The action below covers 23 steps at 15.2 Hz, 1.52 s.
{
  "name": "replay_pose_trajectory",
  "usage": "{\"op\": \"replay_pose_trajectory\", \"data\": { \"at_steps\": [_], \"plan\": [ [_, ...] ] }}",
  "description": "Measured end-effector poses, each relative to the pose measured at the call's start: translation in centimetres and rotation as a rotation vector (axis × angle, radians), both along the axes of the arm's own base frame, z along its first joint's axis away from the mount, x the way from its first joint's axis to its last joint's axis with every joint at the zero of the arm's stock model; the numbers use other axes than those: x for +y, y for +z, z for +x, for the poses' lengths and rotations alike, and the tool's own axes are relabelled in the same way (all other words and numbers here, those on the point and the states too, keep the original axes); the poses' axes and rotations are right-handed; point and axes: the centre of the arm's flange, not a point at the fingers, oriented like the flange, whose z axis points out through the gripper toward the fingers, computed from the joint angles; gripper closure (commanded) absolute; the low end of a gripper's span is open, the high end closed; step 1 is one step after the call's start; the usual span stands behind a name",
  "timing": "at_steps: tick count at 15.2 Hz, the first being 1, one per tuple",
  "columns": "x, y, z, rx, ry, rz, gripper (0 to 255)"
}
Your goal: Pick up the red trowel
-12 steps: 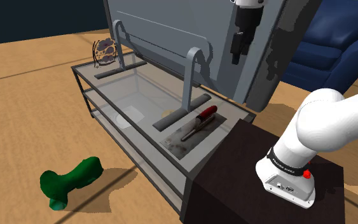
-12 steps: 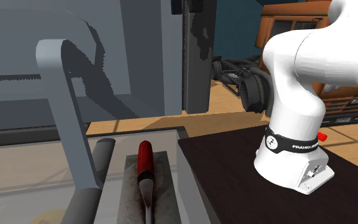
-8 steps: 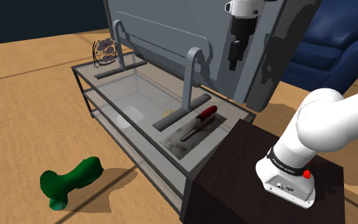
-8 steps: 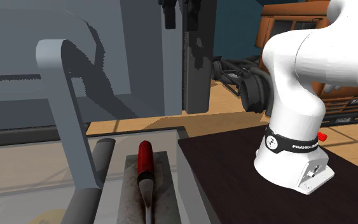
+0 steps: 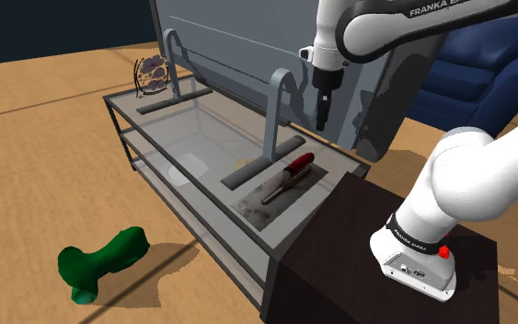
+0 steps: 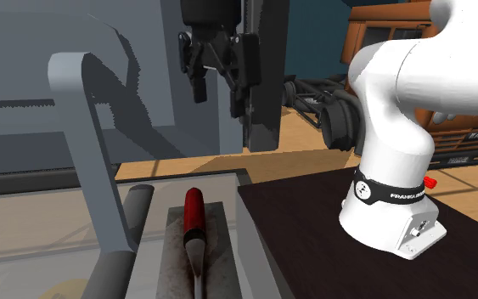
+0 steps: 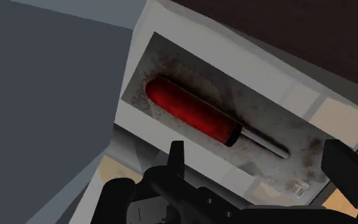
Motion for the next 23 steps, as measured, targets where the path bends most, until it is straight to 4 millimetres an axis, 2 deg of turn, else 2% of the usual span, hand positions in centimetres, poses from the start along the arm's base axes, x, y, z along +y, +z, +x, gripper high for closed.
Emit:
{"op": "replay_pose_trajectory", "data": {
  "at_steps": [6,14,23],
  "plan": [
    [0.8,-7.5,2.6,0.005,0.244,0.007,0],
    [2.8,-17.5,4.8,0.011,0.567,0.016,0],
    [3.5,-22.6,5.1,0.010,0.623,0.018,0]
  ]
}}
